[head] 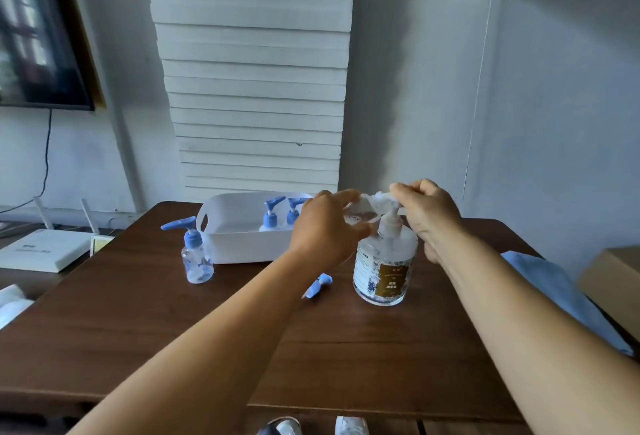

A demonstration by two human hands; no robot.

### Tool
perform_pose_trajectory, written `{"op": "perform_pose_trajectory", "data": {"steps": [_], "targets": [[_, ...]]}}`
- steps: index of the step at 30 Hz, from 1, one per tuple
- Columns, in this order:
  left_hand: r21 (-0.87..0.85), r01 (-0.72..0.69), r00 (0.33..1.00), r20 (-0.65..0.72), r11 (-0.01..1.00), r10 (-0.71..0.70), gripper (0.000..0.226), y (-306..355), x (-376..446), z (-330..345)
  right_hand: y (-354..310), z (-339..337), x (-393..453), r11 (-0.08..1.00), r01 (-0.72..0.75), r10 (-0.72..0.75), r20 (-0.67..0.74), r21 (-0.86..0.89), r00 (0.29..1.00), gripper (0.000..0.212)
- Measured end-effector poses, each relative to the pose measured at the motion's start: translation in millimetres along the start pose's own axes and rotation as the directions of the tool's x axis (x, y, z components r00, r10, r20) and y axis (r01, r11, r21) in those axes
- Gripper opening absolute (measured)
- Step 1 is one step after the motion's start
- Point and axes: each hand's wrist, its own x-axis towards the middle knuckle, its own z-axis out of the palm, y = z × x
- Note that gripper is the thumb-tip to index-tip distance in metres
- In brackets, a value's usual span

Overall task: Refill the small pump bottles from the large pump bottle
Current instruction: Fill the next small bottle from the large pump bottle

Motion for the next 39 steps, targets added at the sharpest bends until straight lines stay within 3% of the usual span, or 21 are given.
{"op": "perform_pose_trajectory", "data": {"steps": [3,9,14,25,30,35,39], "targets": [[-0.006,0.014,1.000,0.022,1.000,-0.014,0.053,-6,-3,4,12,8,-4,0.997,-0.039,0.040,-0.016,0.070,0.999,0.024],[0.013,-0.009,1.000,0.009,1.000,0.009,0.053,2,1,-4,-4,-1,2,0.999,-0.037,0.036,0.031,0.032,0.999,0.019],[0.011,-0.001,1.000,0.024,1.000,0.000,0.048,-3,-4,2,14,10,-4,0.992,-0.070,0.073,-0.025,0.109,0.997,0.021],[0.004,0.011,0.999,0.033,1.000,-0.011,0.051,-1,-6,1,11,7,-6,1.000,0.003,-0.003,-0.036,0.022,0.999,0.024],[0.001,-0.002,1.000,0.017,1.000,0.002,0.051,2,-3,-4,-3,-2,1,0.987,0.100,-0.104,-0.022,-0.122,0.994,0.026],[0.024,-0.005,1.000,0.025,1.000,0.004,0.049,0,-2,0,9,3,-3,0.996,0.080,-0.082,-0.052,-0.029,0.995,0.027],[-0.001,0.008,0.999,0.033,1.000,-0.008,0.046,-2,-5,-2,8,6,-3,0.995,0.071,-0.075,-0.050,-0.074,0.996,0.028]]}}
